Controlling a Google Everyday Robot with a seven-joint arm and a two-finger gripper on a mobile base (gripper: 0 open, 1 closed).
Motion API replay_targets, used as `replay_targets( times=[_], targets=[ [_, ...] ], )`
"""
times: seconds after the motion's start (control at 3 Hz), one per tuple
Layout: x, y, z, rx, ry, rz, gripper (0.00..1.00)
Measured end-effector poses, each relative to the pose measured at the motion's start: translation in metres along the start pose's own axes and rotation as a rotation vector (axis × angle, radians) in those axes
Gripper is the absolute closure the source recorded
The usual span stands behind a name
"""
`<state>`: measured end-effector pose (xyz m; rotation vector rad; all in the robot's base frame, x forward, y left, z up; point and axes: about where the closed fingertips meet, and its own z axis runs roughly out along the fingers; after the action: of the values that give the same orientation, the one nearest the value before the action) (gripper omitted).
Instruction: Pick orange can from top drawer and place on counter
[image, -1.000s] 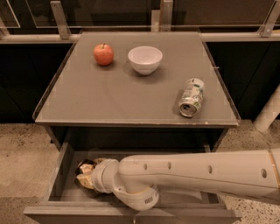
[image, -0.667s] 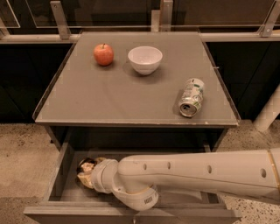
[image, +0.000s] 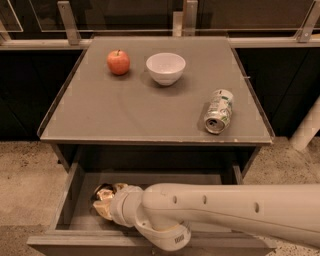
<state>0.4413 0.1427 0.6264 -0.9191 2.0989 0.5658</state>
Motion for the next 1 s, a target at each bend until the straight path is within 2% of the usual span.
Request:
replay_targets(
  times=[0.33, 0.67, 1.0],
  targets=[
    [0.006, 0.007, -0.036, 0.017, -0.006, 0.011, 1.0],
    [0.001, 0.007, -0.071, 0.059, -0.011, -0.013, 1.0],
    [-0.028, -0.006, -0.099, 0.112, -0.044, -0.097, 1.0]
  ],
)
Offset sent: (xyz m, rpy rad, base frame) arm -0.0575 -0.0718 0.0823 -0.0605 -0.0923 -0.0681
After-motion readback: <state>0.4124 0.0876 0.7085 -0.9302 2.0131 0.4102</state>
